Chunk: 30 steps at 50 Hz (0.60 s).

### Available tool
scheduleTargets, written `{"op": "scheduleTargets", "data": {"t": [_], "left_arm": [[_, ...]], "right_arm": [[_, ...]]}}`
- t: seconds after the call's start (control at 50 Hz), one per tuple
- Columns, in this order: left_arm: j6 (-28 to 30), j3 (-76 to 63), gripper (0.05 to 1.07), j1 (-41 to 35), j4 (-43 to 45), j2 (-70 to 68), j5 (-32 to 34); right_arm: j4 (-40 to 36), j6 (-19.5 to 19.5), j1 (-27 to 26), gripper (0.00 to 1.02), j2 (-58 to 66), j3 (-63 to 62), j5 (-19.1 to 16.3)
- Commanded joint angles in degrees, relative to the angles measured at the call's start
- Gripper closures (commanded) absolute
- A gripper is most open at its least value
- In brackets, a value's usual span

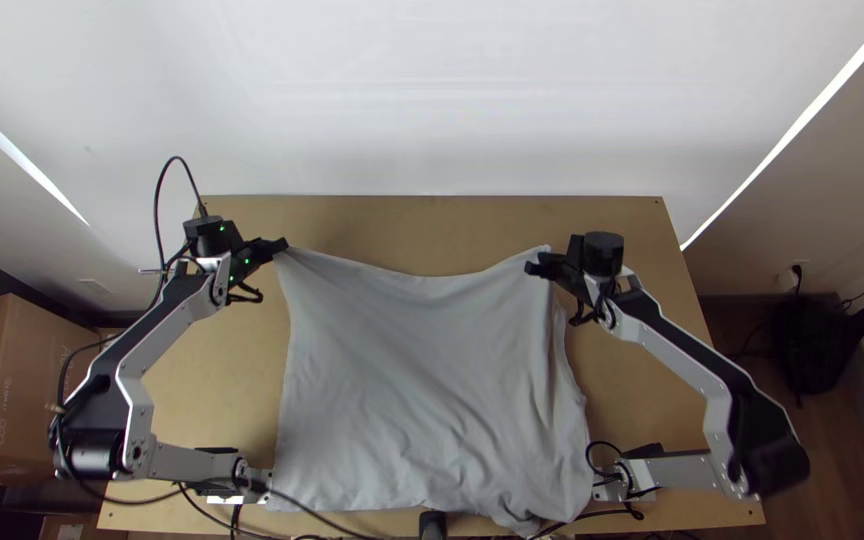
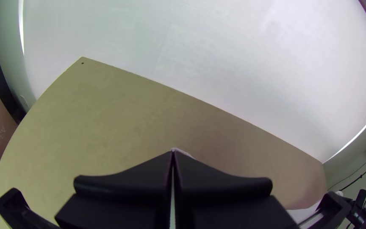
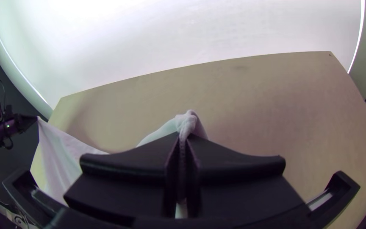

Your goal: Fold the t-shirt

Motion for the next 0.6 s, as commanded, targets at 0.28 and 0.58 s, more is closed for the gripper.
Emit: {"op": "scheduleTargets", "data": {"t": [0.28, 0.58], "left_arm": [[0.7, 21.2, 1.05, 0.5, -0.7, 18.5, -1.9], [0.7, 37.5, 1.05, 0.9, -5.3, 31.0, -3.4]], "right_arm": [[2.2, -3.9, -5.7, 1.00, 19.0, 18.3, -0.3], [2.2, -4.0, -7.9, 1.00, 30.3, 32.4, -0.2]]}}
